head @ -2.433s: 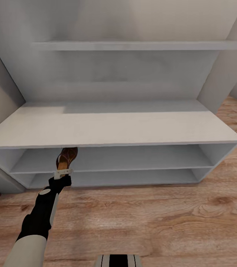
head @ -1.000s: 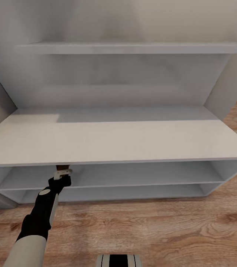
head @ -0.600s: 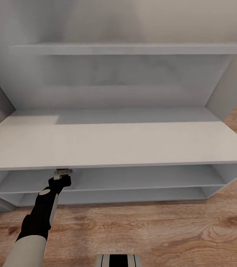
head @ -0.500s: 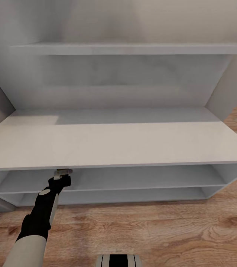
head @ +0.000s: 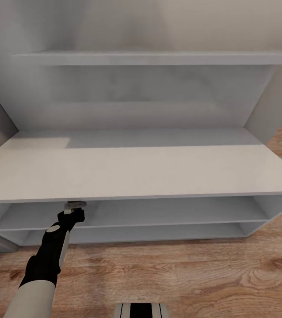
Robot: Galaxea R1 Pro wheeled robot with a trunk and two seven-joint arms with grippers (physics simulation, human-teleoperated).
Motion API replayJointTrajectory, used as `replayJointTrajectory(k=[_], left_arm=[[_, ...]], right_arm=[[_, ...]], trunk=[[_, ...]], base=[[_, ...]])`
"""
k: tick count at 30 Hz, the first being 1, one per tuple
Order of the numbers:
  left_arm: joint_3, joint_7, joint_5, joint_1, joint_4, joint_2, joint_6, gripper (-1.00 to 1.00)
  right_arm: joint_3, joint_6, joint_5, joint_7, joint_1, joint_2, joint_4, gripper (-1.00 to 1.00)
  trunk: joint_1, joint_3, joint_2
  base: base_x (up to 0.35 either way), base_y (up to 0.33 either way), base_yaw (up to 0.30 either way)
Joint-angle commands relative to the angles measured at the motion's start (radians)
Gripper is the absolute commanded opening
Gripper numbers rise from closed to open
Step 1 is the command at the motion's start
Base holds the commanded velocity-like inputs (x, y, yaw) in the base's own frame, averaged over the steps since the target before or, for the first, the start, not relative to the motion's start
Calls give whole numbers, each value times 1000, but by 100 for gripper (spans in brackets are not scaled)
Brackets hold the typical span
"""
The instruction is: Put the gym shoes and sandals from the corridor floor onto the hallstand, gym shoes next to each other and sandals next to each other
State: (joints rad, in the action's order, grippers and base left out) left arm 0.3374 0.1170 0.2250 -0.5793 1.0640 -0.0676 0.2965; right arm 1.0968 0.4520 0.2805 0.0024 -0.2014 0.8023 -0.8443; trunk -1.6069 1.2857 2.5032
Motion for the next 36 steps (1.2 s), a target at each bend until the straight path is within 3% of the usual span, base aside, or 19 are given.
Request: replayJointTrajectory(k=[1, 6, 7, 29, 36], left_arm=[[4, 12, 13, -1, 2, -1, 4, -100], [4, 11, 13, -1, 2, -1, 4, -100], [5, 12, 13, -1, 1, -1, 4, 100], [5, 12, 12, -1, 2, -1, -28, 100], [5, 12, 12, -1, 2, -1, -30, 100]], right_arm=[[2, 5, 6, 1, -1, 0, -1, -100], [3, 5, 6, 1, -1, 0, -1, -100], [3, 5, 6, 1, -1, 0, -1, -100], [2, 5, 6, 1, -1, 0, -1, -100], [2, 5, 6, 1, -1, 0, -1, -100]], trunk=[[0, 1, 0], [0, 1, 0], [0, 1, 0], [0, 1, 0], [0, 1, 0]], base=[[0, 0, 0], [0, 0, 0], [0, 0, 0], [-3, 0, 0], [-276, 0, 0]])
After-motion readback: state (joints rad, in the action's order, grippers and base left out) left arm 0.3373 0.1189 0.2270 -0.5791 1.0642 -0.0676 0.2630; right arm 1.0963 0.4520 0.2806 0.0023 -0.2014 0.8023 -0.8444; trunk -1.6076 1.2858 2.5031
